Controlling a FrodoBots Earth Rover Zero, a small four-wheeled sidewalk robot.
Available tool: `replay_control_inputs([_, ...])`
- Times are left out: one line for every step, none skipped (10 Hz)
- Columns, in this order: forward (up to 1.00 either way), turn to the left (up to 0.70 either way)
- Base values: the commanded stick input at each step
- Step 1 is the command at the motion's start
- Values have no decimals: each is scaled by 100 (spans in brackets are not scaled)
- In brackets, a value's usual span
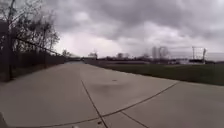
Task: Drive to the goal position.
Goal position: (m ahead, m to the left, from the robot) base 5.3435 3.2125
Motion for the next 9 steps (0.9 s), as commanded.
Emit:
replay_control_inputs([0, 94])
replay_control_inputs([6, 24])
replay_control_inputs([72, 7])
replay_control_inputs([100, 0])
replay_control_inputs([100, 0])
replay_control_inputs([100, 0])
replay_control_inputs([100, 0])
replay_control_inputs([100, 0])
replay_control_inputs([100, 0])
